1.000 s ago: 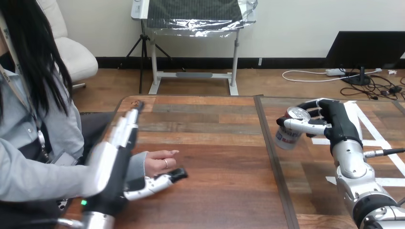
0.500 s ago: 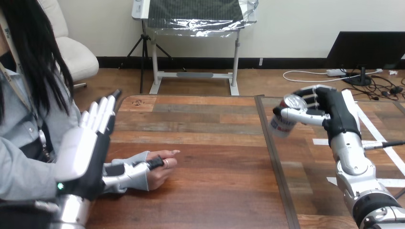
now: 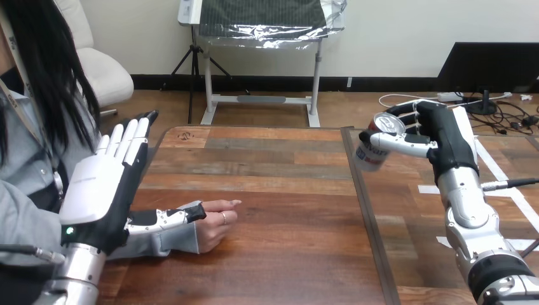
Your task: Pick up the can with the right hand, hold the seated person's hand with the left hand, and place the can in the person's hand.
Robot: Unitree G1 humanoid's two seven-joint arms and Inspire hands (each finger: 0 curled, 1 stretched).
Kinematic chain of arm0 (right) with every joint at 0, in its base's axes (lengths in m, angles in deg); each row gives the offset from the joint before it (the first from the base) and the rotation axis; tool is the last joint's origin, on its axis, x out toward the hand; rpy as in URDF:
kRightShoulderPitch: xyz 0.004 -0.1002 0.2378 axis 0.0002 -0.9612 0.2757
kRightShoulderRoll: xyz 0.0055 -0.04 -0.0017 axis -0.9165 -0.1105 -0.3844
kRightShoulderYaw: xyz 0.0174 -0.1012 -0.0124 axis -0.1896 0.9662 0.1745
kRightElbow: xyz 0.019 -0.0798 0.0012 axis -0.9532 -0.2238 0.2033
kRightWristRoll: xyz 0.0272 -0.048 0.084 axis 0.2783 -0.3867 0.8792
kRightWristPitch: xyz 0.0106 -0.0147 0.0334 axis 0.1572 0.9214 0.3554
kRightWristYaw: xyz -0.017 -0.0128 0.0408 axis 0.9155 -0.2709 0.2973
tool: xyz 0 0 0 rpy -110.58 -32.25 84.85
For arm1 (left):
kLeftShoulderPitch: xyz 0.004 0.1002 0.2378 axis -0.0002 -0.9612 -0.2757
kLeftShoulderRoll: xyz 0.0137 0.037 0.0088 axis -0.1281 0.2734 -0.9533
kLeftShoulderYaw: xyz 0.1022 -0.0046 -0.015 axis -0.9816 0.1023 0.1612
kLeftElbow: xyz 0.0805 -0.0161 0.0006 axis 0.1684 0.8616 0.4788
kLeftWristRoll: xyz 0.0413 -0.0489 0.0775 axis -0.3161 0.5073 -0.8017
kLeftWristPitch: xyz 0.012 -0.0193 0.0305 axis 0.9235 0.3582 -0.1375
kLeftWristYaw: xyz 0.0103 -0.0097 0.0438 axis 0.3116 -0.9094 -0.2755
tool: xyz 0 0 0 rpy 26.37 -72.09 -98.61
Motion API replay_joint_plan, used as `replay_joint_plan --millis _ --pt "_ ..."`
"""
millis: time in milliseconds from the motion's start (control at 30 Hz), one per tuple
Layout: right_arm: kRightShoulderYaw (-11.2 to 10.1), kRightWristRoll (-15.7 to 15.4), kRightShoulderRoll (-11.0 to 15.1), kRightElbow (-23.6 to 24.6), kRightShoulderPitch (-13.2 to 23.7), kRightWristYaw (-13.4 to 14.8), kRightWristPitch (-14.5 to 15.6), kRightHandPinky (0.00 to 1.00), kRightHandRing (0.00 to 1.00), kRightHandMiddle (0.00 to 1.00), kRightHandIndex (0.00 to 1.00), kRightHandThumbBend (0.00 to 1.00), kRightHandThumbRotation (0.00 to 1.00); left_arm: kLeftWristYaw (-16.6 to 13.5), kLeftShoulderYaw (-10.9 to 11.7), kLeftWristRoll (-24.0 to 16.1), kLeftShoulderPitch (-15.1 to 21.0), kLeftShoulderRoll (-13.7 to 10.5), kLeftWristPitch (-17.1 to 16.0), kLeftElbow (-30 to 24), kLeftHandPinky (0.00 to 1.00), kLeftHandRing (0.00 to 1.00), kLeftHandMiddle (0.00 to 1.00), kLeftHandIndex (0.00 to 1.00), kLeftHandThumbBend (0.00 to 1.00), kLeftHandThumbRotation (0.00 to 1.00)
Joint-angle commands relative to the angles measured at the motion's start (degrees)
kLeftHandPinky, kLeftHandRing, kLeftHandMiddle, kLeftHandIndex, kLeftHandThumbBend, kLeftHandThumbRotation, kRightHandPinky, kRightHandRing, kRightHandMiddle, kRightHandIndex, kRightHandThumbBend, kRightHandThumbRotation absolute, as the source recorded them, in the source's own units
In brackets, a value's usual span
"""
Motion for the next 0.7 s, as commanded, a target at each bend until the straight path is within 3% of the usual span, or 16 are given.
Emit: replay_joint_plan --millis 0,100,667 --pt "-0.03 0.70 -0.04 4.77 0.56 -0.09 -3.01 0.40 0.43 0.49 0.50 0.77 0.00 1.81 -1.84 1.54 4.04 -3.12 0.74 -3.15 0.94 0.96 0.98 1.00 1.00 0.52" --pt "-0.04 0.83 -0.05 5.65 0.29 -0.11 -2.32 0.40 0.43 0.49 0.50 0.77 0.00 1.91 -2.53 0.96 4.58 -4.46 1.14 -2.76 0.91 0.94 0.96 1.00 1.00 0.50" --pt "-0.15 1.89 0.63 9.68 -1.77 -1.79 -2.54 0.39 0.43 0.48 0.50 0.79 0.00 13.23 -5.05 4.61 7.34 -9.46 3.50 -0.71 0.79 0.85 0.88 0.92 1.00 0.44"
